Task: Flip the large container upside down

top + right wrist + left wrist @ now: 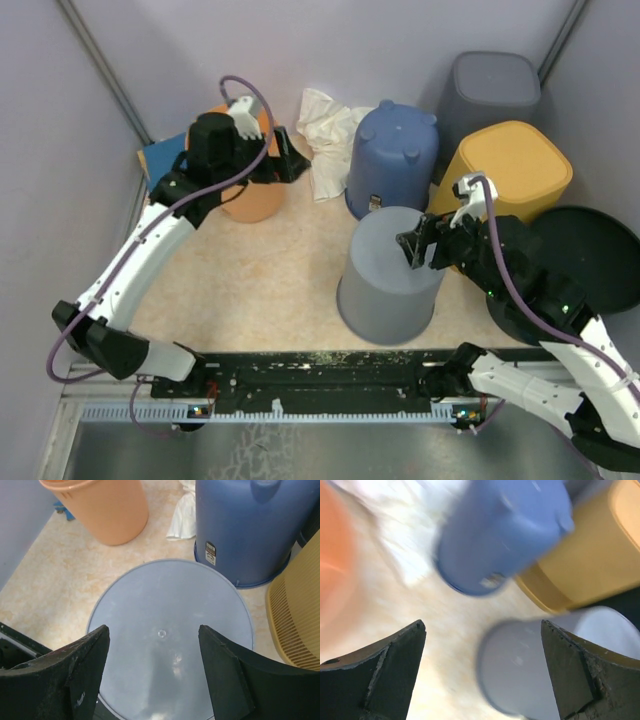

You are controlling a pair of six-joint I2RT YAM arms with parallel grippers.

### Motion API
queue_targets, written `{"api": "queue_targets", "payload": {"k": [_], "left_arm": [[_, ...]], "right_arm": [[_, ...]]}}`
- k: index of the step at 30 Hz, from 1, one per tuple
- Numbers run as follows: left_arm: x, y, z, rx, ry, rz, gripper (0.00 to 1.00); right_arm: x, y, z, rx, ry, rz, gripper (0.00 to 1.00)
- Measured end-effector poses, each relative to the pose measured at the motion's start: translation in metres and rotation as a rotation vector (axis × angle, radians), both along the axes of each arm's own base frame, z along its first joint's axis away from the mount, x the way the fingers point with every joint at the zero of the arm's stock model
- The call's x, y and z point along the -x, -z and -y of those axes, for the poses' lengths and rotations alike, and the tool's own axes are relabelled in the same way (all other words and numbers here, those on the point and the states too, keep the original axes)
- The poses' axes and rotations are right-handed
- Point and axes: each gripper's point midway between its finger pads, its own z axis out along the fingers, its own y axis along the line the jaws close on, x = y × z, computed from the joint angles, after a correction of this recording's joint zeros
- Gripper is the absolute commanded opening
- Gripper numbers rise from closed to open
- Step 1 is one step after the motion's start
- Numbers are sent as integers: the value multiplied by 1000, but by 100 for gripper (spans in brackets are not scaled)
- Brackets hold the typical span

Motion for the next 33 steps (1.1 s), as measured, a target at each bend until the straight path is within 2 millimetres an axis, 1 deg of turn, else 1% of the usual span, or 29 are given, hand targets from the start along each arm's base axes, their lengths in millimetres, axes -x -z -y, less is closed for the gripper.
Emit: {"api": "queue_targets", "payload": {"k": [1,2,3,5,7,8,9,10,11,12,15,18,20,22,24,27,29,31,33], "left_arm": [[-11,-16,-14,-43,-40,74,100],[-20,-26,-27,-85,-80,128,100],[-31,-34,-45,-141,-138,178,100],[-47,-39,-76,-236,-230,201,100],[-66,-40,-104,-287,-305,175,100],[-78,-38,-121,-310,-355,158,100],[-86,-31,-138,-326,-403,132,100],[-91,-22,-152,-337,-441,98,100],[-94,-9,-171,-348,-485,51,100],[-94,2,-184,-346,-518,11,100],[-94,26,-215,-319,-600,-86,100],[-91,44,-231,-285,-651,-150,100],[-86,54,-235,-261,-667,-188,99],[-84,60,-233,-235,-659,-204,98],[-84,59,-225,-208,-619,-193,99],[-87,48,-207,-214,-554,-128,100],[-88,34,-182,-253,-482,-54,100],[-90,17,-152,-284,-397,17,100],[-99,-2,-123,-294,-321,89,100]], "right_arm": [[-1,4,-1,5,1,-6,72],[-2,8,-2,9,1,-12,72],[-3,13,-3,15,0,-21,72],[-5,21,-7,21,0,-37,72],[-7,25,-9,25,-1,-49,72],[-8,24,-10,21,-1,-49,72],[-9,24,-12,19,0,-48,73],[-10,24,-12,16,1,-48,73],[-10,25,-13,13,2,-49,73],[-10,26,-13,15,2,-51,73],[-12,28,-14,20,4,-56,73],[-14,30,-15,26,7,-60,73],[-15,31,-16,31,8,-64,73],[-16,32,-16,34,10,-65,73],[-17,33,-17,38,10,-68,73],[-18,34,-18,46,8,-68,73],[-18,35,-18,48,8,-70,73],[-18,36,-19,50,8,-71,73],[-18,37,-18,52,8,-74,73]]}}
